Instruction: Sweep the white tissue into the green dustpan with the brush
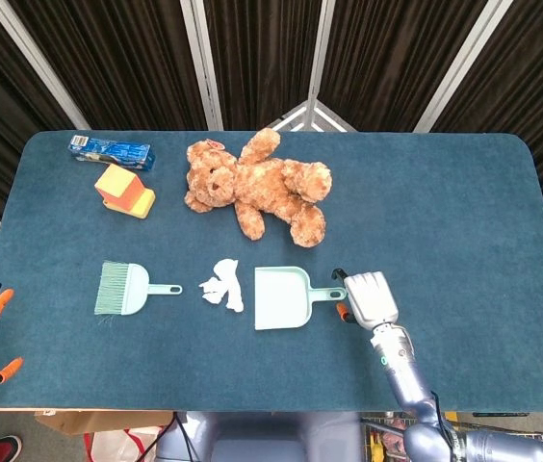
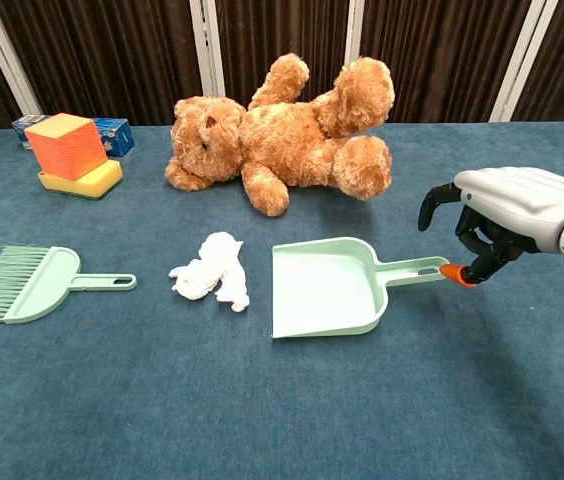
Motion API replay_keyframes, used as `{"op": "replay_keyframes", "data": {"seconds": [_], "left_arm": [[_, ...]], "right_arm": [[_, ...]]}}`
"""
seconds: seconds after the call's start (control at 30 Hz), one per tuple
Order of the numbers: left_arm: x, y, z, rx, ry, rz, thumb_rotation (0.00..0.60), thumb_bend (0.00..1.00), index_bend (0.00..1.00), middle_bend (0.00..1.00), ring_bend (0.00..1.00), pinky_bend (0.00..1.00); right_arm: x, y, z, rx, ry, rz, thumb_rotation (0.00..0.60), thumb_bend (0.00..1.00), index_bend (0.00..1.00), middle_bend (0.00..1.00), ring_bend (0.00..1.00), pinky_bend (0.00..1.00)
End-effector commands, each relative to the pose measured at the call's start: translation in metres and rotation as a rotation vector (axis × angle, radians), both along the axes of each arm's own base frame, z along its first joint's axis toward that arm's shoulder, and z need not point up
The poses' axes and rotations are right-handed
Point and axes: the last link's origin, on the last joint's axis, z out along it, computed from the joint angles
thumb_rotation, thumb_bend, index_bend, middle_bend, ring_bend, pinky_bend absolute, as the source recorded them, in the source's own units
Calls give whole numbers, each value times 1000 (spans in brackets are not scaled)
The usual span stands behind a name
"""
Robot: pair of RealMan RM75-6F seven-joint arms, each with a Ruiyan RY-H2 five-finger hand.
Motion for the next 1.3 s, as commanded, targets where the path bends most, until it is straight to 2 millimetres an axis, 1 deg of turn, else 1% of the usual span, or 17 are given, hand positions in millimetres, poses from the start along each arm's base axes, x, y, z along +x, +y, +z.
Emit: {"op": "replay_keyframes", "data": {"seconds": [0.03,0.13,0.23,0.53,0.63,0.93,1.17,1.3], "left_arm": [[0,0,0,0,0,0,600,0,0,0,0,6],[0,0,0,-1,-2,-1,600,0,0,0,0,6],[1,0,-1,-6,2,-3,600,0,0,0,0,6],[0,2,-3,-12,6,4,600,0,0,0,0,6],[0,2,-4,-13,6,5,600,0,0,0,0,6],[2,3,-6,-17,8,4,600,0,0,0,0,6],[1,3,-5,-18,9,5,600,0,0,0,0,6],[2,3,-6,-21,8,3,600,0,0,0,0,5]], "right_arm": [[-1,-2,-3,1,4,-10,600,350,353,856,873,897],[-4,0,-6,8,8,-22,600,350,353,856,873,897],[-9,0,-16,23,10,-46,600,350,356,856,873,897],[-13,-6,-23,23,12,-64,600,351,380,856,873,897],[-12,-5,-25,27,11,-60,600,350,398,856,873,897],[-6,-5,-29,28,6,-49,600,351,406,856,873,897],[-6,-6,-32,30,8,-57,600,350,424,856,873,897],[-5,-7,-33,29,4,-57,600,352,453,856,873,897]]}}
